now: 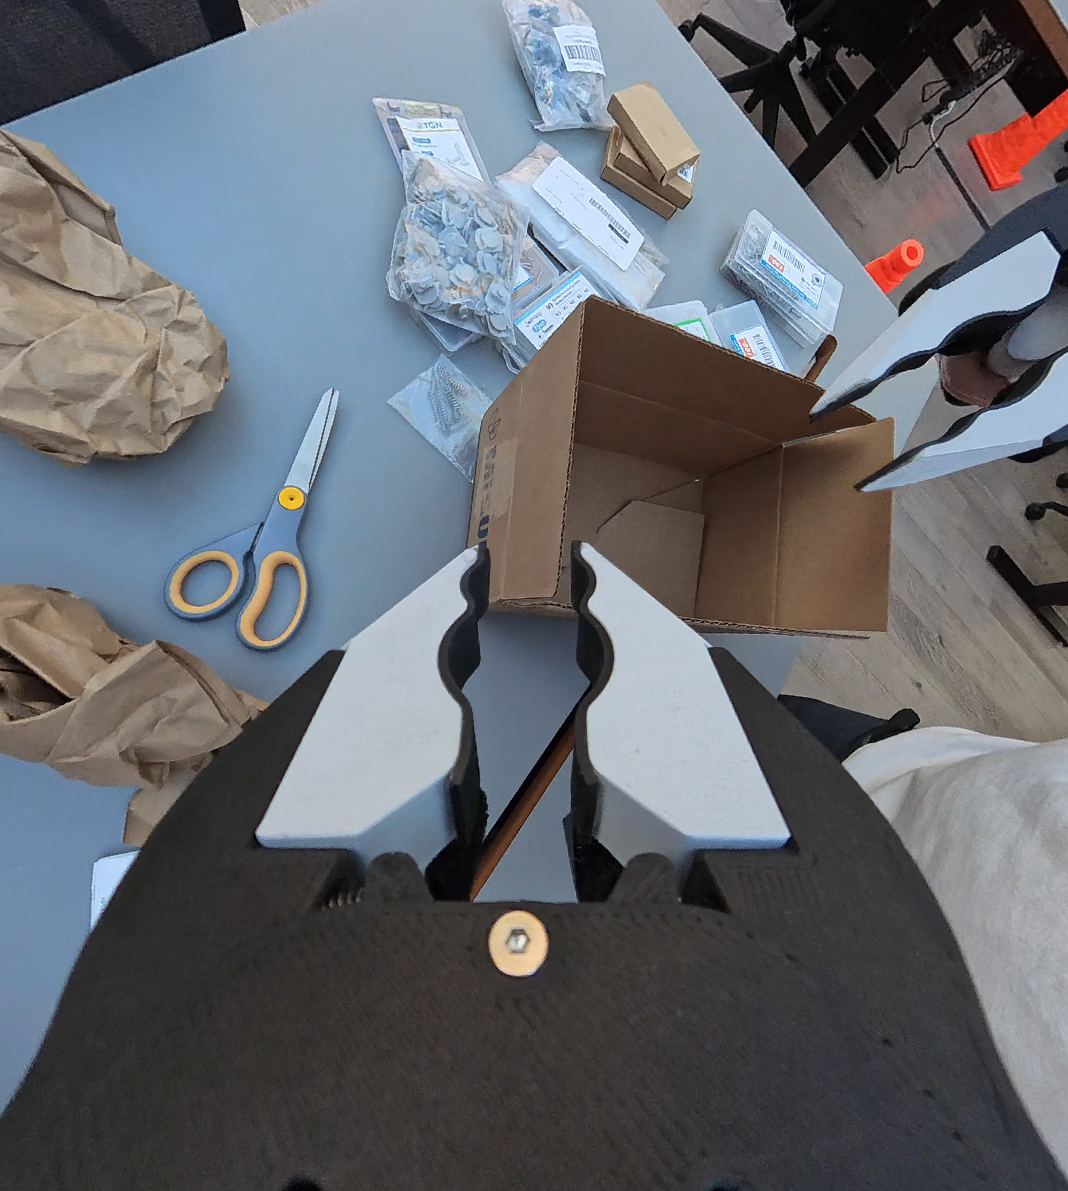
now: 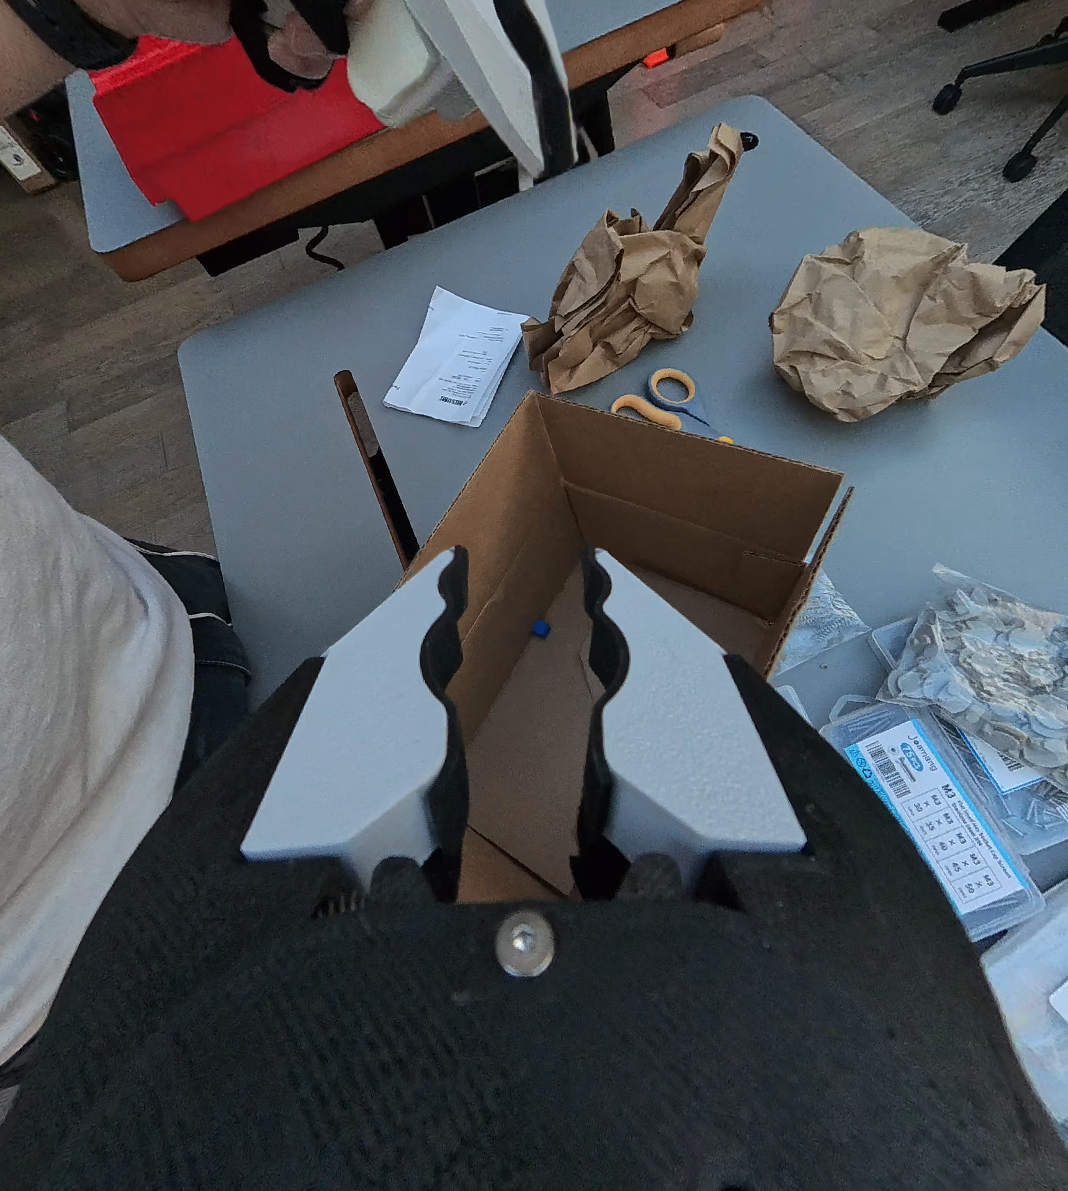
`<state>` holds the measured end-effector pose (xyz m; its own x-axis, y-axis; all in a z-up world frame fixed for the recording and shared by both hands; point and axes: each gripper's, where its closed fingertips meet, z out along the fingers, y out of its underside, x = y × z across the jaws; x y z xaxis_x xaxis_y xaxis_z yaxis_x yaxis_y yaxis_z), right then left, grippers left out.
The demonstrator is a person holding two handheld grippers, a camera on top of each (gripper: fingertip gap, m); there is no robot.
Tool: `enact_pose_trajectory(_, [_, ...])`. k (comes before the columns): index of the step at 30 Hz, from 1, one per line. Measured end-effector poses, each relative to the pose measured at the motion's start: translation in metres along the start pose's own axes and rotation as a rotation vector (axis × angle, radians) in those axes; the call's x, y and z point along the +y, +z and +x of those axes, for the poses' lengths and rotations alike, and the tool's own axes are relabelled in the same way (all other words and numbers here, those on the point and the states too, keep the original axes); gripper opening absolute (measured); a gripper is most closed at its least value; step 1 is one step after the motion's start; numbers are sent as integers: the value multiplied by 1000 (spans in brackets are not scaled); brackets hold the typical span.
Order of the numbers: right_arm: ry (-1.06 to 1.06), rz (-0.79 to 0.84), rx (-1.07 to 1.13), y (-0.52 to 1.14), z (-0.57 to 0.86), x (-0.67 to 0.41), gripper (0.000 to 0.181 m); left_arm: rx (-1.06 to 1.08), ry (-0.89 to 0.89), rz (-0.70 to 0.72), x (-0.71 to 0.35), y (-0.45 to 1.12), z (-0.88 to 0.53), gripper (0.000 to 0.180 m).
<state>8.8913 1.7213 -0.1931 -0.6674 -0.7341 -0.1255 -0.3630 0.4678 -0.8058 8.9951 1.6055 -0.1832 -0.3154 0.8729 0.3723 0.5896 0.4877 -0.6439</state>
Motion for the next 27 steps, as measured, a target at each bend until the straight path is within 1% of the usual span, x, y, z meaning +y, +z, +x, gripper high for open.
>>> enact_pose_trajectory(8, [-31,-84,10,21,6,11,35,-58,-16,26,7,-20,-11,22])
enact_pose_trajectory(14, [5,-127,23,30,2,29,36,-80,-22,17,16,-25,-16,21])
enact_pose_trajectory(20, [98,-150,64,31,9,44,37,-82,-28,28,16,-28,-17,20])
enact_pose_trajectory(24, [137,-199,115,34,19,56,30,-99,-19,29,12,-35,-18,20])
enact_pose_trajectory(27, [107,-284,149,37,25,65,27,-120,11,39,10,-43,-16,19])
